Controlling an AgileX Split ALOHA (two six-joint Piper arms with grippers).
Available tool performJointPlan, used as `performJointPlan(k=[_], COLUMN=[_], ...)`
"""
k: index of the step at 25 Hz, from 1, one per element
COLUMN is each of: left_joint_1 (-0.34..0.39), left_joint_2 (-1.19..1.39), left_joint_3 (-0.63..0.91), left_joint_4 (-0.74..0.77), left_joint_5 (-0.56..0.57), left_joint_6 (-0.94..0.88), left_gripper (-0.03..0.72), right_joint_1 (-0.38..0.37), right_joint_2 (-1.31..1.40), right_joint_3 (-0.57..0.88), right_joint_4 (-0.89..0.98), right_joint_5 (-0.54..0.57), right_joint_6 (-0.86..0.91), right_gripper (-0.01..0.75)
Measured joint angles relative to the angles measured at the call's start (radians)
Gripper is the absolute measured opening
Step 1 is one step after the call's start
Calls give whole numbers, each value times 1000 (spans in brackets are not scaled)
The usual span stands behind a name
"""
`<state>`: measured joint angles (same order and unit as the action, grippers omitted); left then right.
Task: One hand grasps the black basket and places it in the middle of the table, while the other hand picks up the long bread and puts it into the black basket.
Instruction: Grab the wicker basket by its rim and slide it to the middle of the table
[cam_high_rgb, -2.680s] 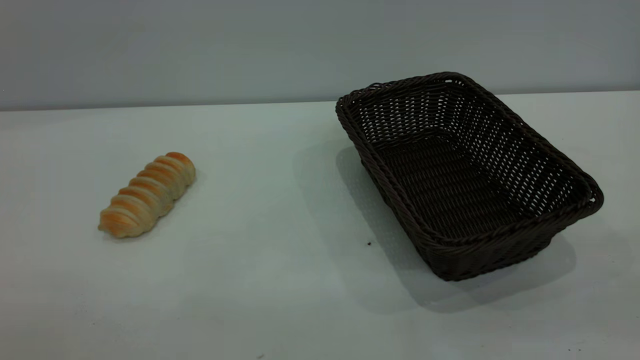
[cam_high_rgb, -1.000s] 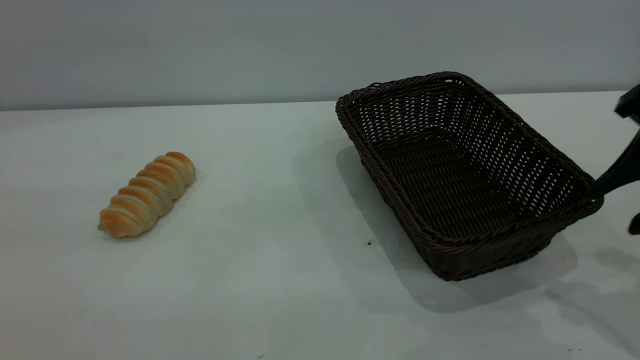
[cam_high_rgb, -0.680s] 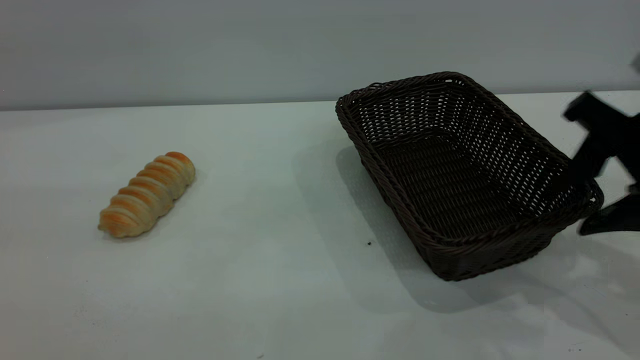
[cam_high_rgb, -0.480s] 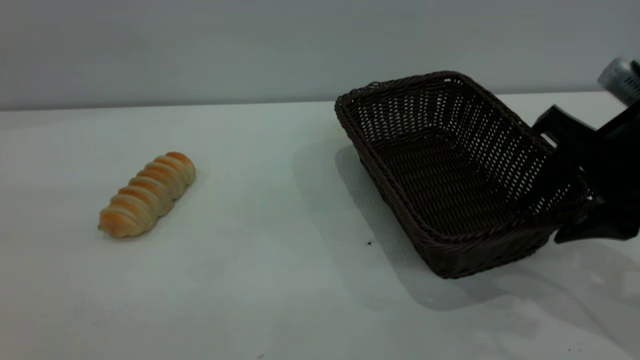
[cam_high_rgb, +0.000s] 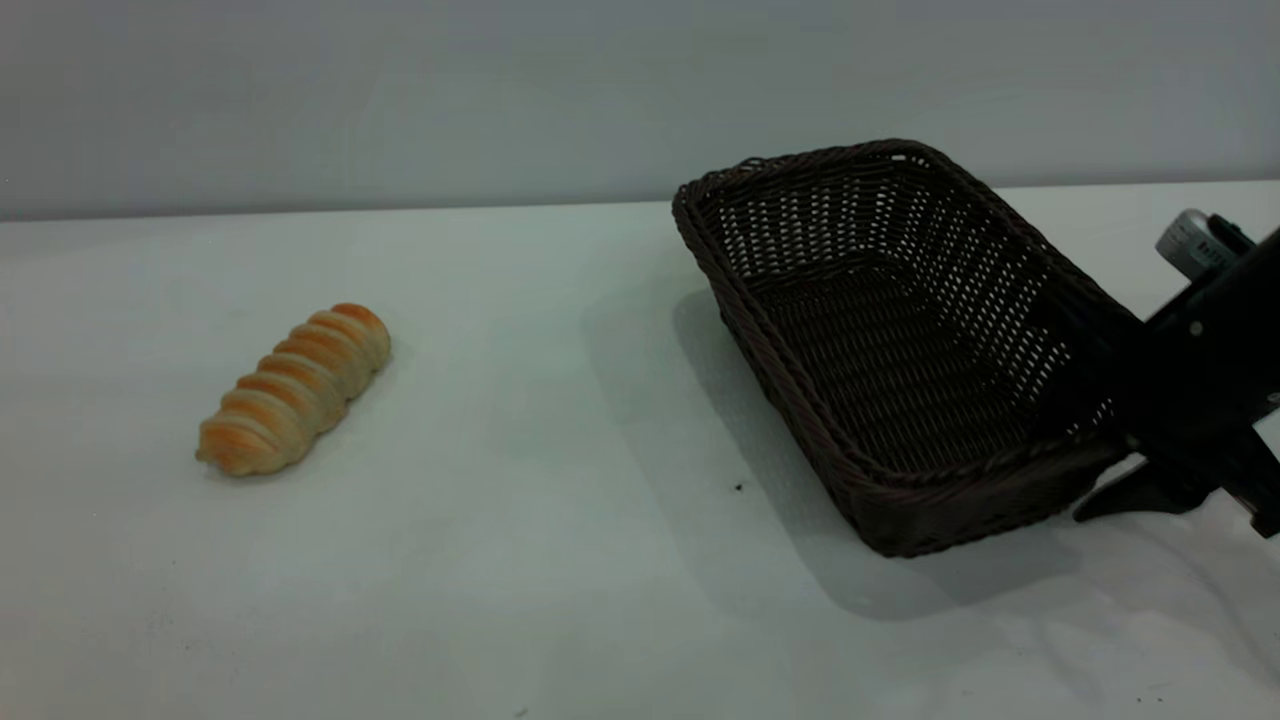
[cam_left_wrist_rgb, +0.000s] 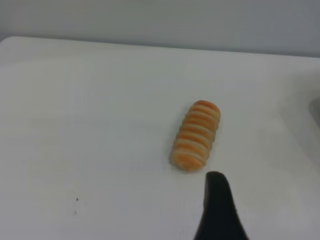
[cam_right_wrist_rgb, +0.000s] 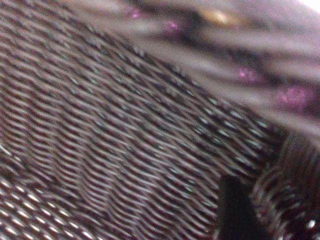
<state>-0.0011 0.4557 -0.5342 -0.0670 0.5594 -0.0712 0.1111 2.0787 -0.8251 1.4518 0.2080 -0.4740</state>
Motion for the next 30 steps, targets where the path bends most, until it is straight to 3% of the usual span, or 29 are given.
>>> performJointPlan(k=[2, 9, 15, 19, 21, 24, 30], left_joint_1=[0, 0, 0, 0, 0, 0, 0], left_joint_2=[0, 0, 0, 0, 0, 0, 0], left_joint_3=[0, 0, 0, 0, 0, 0, 0], left_joint_4=[0, 0, 2, 2, 2, 2, 2], left_joint_5=[3, 5, 5, 5, 5, 5, 7], left_joint_6=[0, 0, 0, 0, 0, 0, -1], left_gripper=[527, 527, 527, 527, 527, 527, 526], right_joint_1=[0, 0, 33, 43, 52, 76, 133], right_joint_2=[2, 4, 23, 24, 24, 24, 38], right_joint_3=[-8, -29, -126, -238, -310, -403, -545], right_joint_4=[1, -50, -298, -549, -700, -928, -1071], right_joint_5=[0, 47, 236, 354, 391, 465, 522], right_joint_6=[0, -72, -108, 25, 142, 287, 336], right_gripper=[347, 348, 343, 333, 260, 257, 257])
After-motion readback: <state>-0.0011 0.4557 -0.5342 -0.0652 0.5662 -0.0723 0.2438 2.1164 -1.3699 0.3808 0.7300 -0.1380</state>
